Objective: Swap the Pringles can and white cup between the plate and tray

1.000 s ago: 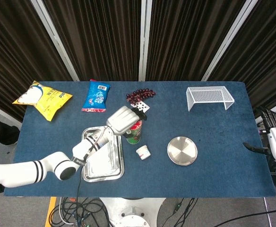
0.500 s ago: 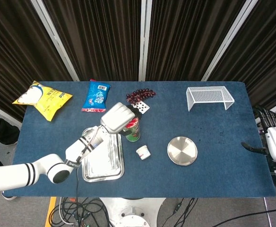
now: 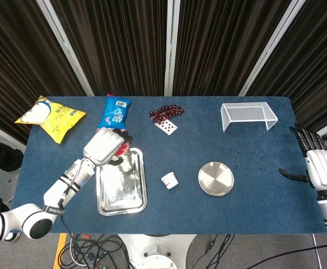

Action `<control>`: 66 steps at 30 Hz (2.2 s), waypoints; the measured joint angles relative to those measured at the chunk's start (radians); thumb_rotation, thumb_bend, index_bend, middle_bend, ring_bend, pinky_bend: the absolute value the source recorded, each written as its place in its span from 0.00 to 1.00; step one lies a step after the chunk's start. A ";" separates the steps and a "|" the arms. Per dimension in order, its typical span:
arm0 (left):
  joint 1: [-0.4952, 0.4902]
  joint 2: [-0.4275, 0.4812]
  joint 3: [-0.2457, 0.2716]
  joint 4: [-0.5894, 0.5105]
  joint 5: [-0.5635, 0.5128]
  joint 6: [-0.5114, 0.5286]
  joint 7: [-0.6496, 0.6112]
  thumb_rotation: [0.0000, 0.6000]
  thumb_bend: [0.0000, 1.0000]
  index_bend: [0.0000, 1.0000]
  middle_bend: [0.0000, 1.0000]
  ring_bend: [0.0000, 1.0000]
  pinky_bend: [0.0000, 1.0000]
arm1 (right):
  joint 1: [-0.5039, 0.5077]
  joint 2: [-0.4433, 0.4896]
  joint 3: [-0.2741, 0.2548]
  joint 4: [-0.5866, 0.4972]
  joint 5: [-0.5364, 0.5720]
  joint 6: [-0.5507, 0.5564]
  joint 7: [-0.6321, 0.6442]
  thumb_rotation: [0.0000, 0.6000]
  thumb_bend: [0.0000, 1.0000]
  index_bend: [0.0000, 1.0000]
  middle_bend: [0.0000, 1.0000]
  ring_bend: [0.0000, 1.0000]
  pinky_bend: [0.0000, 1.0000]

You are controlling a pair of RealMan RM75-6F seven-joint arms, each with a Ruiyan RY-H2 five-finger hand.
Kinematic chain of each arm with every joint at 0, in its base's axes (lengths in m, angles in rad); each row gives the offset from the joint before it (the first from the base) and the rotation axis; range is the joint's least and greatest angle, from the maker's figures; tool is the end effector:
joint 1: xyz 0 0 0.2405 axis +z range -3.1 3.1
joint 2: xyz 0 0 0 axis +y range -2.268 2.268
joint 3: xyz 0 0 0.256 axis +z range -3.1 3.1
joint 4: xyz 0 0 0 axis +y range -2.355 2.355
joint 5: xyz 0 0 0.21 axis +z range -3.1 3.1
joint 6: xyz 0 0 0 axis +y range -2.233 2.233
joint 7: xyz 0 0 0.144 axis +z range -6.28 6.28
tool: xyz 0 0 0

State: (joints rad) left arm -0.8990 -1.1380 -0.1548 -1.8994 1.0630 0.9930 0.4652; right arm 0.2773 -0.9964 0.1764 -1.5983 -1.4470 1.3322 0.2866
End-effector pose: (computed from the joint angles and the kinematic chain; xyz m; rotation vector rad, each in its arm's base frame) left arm -0.0777 0.3374 0.0848 -2.0012 -0.6652 -0.9574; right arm -0.2791 -0.2662 0.2038 1.3978 -0.9464 1.1456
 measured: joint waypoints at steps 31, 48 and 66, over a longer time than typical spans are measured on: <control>0.098 -0.046 0.028 0.021 0.099 0.080 -0.052 1.00 0.13 0.20 0.21 0.18 0.55 | 0.022 0.002 -0.006 -0.049 0.018 -0.038 -0.067 1.00 0.04 0.00 0.01 0.00 0.05; 0.419 0.045 0.126 -0.056 0.213 0.468 -0.054 1.00 0.11 0.19 0.19 0.16 0.42 | 0.131 -0.049 -0.029 -0.136 -0.039 -0.178 -0.247 1.00 0.04 0.00 0.02 0.00 0.05; 0.679 -0.086 0.192 0.238 0.348 0.625 -0.323 1.00 0.11 0.14 0.19 0.16 0.41 | 0.401 -0.415 -0.011 -0.104 0.145 -0.469 -0.644 1.00 0.04 0.00 0.07 0.00 0.04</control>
State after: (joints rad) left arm -0.2199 -1.2238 0.0367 -1.6614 1.4108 1.6183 0.1424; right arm 0.6783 -1.4111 0.1655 -1.7022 -1.3020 0.8628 -0.3575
